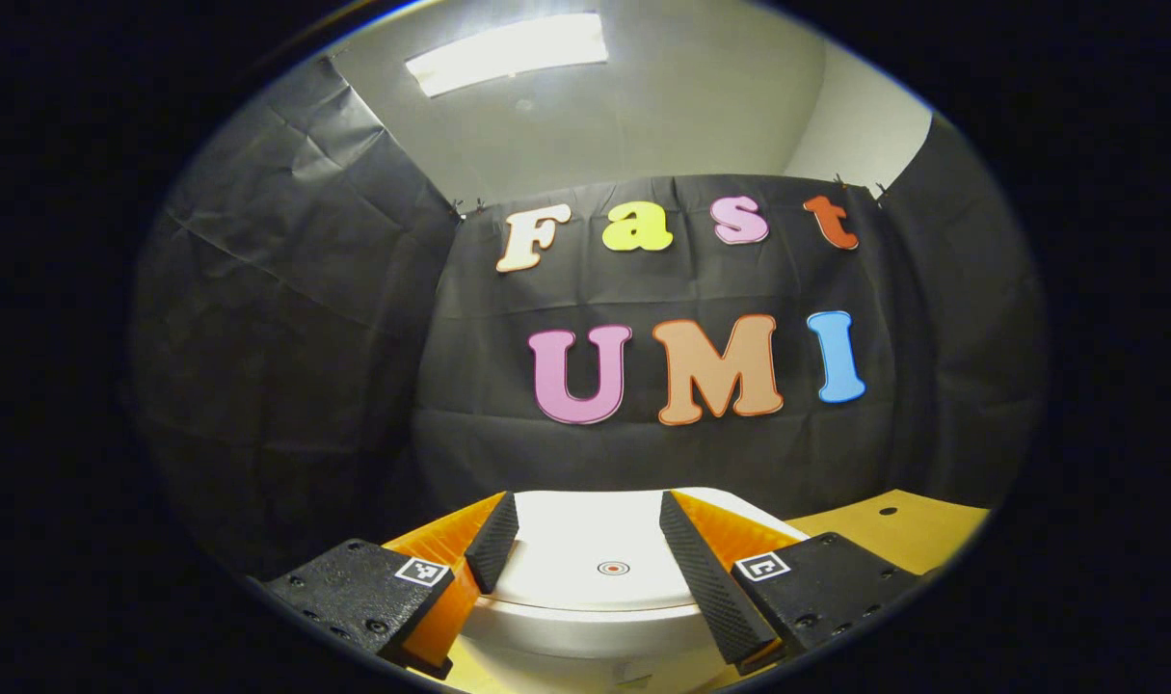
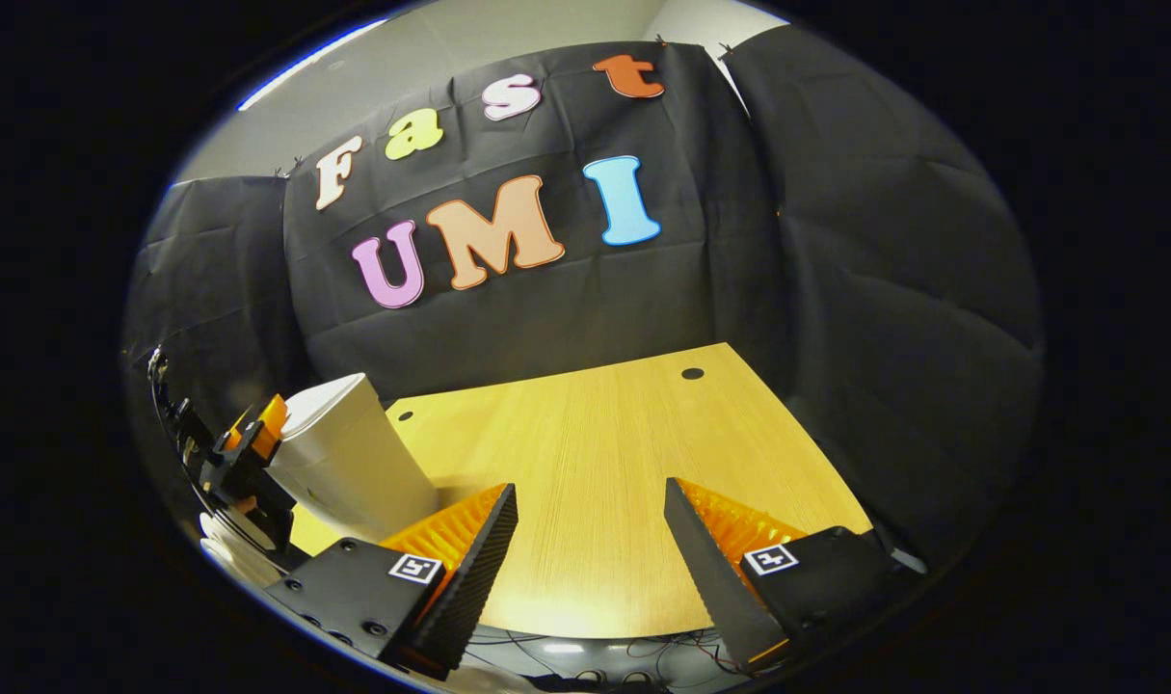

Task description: Press the lid of the desktop garbage bin to open it, pick up the crumpled paper on the desktop and throw it into the bin, then pick up the pop can on the desktop and drop it into the bin, and finally close the garbage bin lid.

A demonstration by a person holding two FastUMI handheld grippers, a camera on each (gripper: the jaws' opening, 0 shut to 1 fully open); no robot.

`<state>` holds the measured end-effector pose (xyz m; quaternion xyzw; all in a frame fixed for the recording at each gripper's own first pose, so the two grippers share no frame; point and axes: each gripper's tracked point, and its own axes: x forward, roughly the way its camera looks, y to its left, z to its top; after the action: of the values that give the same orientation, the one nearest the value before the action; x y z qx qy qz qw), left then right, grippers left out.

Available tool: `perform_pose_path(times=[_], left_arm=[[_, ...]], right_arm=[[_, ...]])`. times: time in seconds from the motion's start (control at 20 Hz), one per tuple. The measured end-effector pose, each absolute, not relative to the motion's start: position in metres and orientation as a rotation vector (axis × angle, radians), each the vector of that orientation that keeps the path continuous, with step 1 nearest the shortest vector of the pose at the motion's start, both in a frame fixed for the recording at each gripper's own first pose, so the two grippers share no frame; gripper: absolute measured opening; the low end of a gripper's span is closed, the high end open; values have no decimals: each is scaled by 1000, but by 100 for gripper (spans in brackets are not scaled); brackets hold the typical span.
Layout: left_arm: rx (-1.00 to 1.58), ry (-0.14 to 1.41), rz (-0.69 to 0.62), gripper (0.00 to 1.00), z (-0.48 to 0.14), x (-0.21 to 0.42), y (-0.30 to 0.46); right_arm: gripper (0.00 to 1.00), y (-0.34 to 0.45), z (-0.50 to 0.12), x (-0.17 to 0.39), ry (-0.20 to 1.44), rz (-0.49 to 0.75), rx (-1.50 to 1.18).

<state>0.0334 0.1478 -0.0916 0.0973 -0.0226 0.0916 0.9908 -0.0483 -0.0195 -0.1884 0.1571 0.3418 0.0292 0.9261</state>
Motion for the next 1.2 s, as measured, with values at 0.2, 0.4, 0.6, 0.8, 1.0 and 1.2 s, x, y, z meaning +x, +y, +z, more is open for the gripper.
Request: perform_pose_path(times=[0.2,0.4,0.6,0.8,1.0,1.2], left_arm=[[194,-142,174,92,-88,31,146],[190,-146,165,92,-94,29,148],[192,-181,162,92,-88,29,147],[219,-125,165,92,-92,33,147],[199,-75,207,91,-76,34,146],[221,-115,173,91,-25,39,117]], right_arm=[[98,-16,-197,-51,729,61,326],[97,-18,-201,-51,739,55,302],[98,-10,-201,-51,743,79,301],[98,-10,-197,-49,732,91,300],[98,-14,-196,-49,720,77,281],[98,-10,-180,-41,676,95,253]])
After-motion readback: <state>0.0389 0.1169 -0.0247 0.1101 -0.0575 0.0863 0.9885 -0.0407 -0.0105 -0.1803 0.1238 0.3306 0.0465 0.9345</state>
